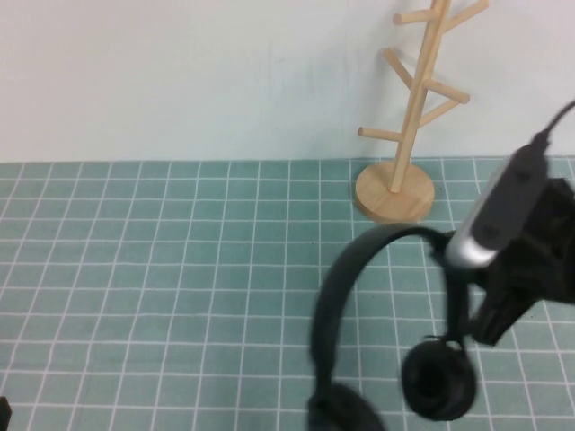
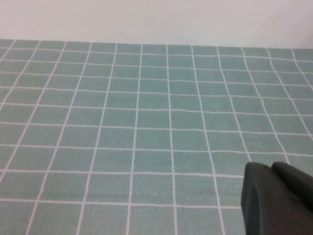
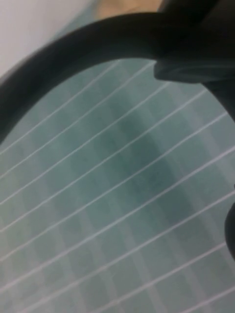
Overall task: Take out the headphones from the headphone stand
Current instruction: Place the headphones on the table
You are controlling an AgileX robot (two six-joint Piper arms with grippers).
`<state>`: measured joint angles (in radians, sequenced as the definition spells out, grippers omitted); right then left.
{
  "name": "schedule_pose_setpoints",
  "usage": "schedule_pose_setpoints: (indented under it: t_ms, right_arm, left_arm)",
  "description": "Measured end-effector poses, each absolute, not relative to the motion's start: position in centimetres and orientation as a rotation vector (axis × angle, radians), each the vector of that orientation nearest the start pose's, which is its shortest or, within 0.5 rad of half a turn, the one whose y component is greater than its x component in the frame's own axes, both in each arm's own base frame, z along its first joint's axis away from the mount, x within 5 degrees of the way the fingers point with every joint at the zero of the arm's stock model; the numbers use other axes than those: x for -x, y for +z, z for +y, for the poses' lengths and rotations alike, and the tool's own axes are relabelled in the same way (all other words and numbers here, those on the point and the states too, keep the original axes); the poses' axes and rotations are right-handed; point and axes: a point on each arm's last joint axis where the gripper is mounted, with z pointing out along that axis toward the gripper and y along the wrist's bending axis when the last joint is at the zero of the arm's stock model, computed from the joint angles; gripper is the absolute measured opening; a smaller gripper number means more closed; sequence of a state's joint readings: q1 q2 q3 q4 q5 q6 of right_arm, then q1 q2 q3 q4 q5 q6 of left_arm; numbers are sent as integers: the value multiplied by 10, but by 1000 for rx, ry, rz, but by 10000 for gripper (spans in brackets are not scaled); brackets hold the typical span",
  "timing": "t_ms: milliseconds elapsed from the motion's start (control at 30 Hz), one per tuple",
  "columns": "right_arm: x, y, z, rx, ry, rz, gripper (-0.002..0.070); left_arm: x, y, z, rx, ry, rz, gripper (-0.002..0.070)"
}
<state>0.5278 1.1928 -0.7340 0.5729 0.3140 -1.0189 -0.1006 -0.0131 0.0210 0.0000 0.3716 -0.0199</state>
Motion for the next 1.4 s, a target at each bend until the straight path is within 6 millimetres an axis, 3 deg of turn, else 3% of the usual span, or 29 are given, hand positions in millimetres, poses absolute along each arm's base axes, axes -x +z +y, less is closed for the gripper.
schedule_pose_setpoints:
  t_ms: [267,433,533,767,933,1167,1400]
  right_arm:
    - [-233,272,54,777,21,2296,59]
    - [-244,271,27,559,-111,2520,58]
    - [-254,259,24,495,-164,2594,58]
    - [-279,206,32,471,-179,2769,58]
    - [-290,179,33,480,-193,2822,58]
    - [-297,170,35,483,-184,2803,71]
    - [-297,170,37,453,-172,2801,241]
  left_arm:
    - [-52,173,-5,-75,-83,1862,-4]
    - [-52,173,-5,-75,-83,1862,-4]
    - [-52,173,-5,-75,-83,1862,-4]
    - [-52,173,-5,-75,-83,1862,-4]
    - [-52,173,-5,-75,-83,1862,-4]
    - [-52,173,-5,-75,-83,1862,-4]
    - [-52,173,-5,-75,-83,1862,-4]
